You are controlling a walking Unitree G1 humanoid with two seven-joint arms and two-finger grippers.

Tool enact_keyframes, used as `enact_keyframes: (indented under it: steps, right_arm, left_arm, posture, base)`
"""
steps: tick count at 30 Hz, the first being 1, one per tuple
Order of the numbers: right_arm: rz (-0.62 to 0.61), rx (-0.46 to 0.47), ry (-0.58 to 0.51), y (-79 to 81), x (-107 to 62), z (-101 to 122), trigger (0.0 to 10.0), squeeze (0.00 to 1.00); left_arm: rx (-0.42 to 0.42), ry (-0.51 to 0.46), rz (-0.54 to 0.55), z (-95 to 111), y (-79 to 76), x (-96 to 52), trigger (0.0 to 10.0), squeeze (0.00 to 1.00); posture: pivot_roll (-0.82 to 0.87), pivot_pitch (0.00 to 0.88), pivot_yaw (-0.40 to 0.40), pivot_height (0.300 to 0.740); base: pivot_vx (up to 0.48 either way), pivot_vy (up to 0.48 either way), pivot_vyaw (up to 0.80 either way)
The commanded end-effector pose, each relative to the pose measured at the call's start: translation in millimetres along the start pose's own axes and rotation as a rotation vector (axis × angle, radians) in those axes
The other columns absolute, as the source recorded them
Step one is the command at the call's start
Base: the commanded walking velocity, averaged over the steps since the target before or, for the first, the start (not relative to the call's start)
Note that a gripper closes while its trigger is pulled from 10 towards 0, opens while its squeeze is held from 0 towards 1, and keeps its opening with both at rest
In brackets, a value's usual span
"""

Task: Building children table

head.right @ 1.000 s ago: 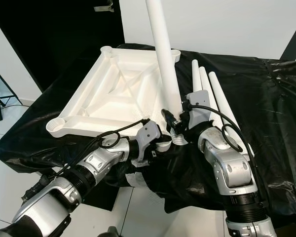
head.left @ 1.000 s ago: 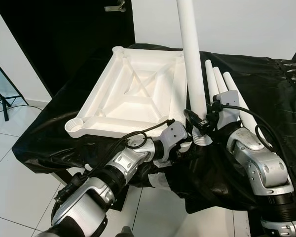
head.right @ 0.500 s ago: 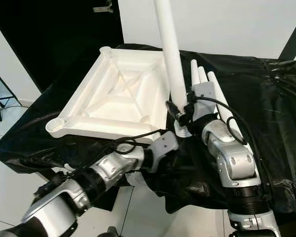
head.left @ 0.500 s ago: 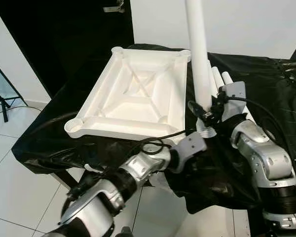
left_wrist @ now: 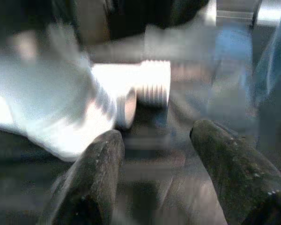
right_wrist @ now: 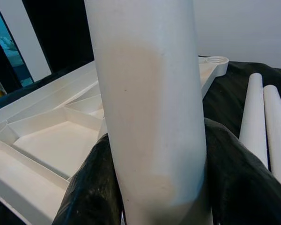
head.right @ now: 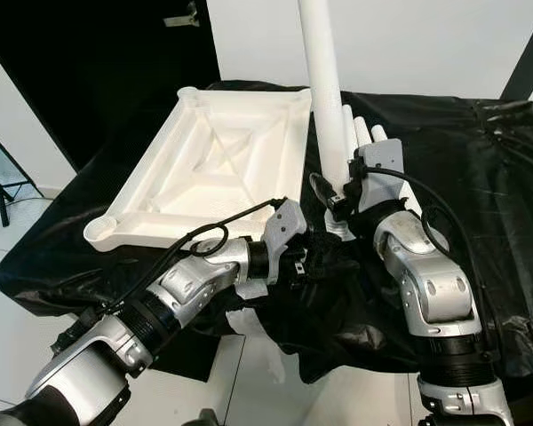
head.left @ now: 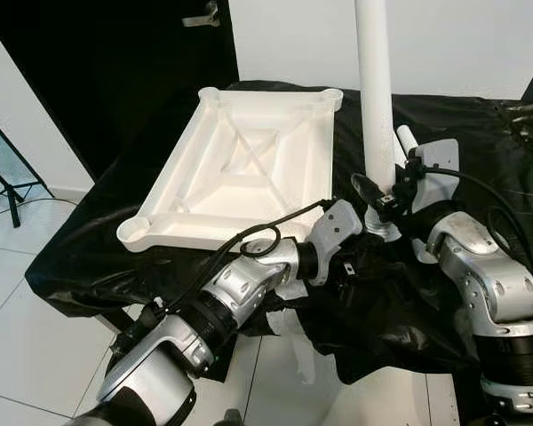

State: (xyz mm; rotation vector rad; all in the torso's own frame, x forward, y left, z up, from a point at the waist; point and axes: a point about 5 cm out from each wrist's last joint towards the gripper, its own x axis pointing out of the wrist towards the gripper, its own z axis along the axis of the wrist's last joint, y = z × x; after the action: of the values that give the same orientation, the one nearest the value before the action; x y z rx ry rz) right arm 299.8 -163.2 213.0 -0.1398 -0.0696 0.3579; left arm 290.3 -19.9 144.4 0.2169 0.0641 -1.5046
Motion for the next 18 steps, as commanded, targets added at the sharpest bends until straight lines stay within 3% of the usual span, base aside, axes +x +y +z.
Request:
enact_keyframes:
  steps: [1,3,6,14,18]
  right_arm:
    - [-0.002,-0.002,-0.021,-1.2,-1.3,6,10.0,0.0]
    - [0.002,-0.004,-0.025,-1.0,-0.2,7,10.0,0.0]
    - [0.008,-0.008,-0.032,-0.6,1.1,10,10.0,0.0]
    - [0.013,-0.009,-0.039,0.1,2.5,12,10.0,0.0]
    - [0.019,-0.009,-0.035,2.1,1.8,11,10.0,0.0]
  left_arm:
    - [0.043,0.229,-0.1,-29,0.9,-8.3,10.0,0.0]
    - [0.017,0.301,-0.069,-41,1.7,-9.4,10.0,0.0]
    - [-0.01,0.33,-0.033,-44,0.5,-6.5,10.0,0.0]
    - [-0.016,0.305,0.055,-36,7.1,0.2,10.0,0.0]
    - [-0.006,0.016,-0.078,4,2.0,-0.6,10.0,0.0]
  posture:
    - [0.08,0.0,0.056,0.74]
    - [0.09,0.0,0.054,0.74]
    - [0.09,0.0,0.052,0.74]
    - [0.09,0.0,0.049,0.74]
    - [0.08,0.0,0.052,0.74]
  base:
    - [0.0,0.0,0.0]
    - [0.0,0.0,0.0]
    - [0.0,0.0,0.0]
    - [0.0,0.0,0.0]
    - [0.0,0.0,0.0]
